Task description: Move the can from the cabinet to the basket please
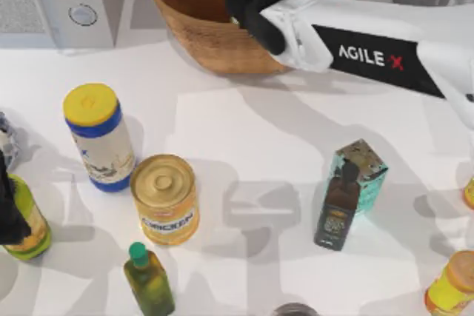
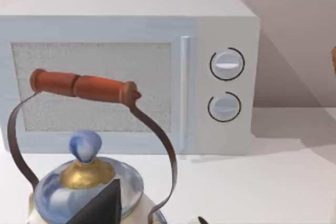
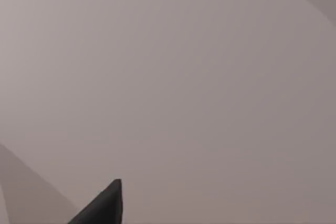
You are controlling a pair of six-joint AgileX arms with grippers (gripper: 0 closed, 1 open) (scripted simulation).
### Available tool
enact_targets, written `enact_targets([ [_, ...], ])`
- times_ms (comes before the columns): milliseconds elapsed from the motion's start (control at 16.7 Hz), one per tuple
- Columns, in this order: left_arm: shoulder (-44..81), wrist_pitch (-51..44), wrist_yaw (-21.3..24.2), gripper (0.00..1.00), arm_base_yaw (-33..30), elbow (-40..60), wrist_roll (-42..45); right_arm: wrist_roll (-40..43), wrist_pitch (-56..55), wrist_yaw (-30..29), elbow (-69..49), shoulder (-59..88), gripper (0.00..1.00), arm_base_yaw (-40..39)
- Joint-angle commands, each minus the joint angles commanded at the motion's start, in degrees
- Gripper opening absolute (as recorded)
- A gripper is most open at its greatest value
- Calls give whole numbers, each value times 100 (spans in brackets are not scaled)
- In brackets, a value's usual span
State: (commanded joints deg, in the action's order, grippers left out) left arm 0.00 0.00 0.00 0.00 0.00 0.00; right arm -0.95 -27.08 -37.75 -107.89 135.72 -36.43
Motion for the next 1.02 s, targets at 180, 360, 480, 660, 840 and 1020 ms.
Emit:
enact_targets([
  [180, 0, 0, 0, 100, 0, 0, 0, 1, 64, 107, 245, -352, 100, 101],
  [360, 0, 0, 0, 100, 0, 0, 0, 5, 222, 345, 897, -1249, 100, 335],
  [480, 0, 0, 0, 100, 0, 0, 0, 10, 374, 565, 1556, -2129, 100, 557],
  [660, 0, 0, 0, 100, 0, 0, 0, 18, 667, 984, 2838, -3824, 100, 979],
  [840, 0, 0, 0, 100, 0, 0, 0, 25, 1018, 1489, 4365, -5870, 100, 1486],
  [1020, 0, 0, 0, 100, 0, 0, 0, 31, 1399, 2038, 5986, -8048, 100, 2028],
])
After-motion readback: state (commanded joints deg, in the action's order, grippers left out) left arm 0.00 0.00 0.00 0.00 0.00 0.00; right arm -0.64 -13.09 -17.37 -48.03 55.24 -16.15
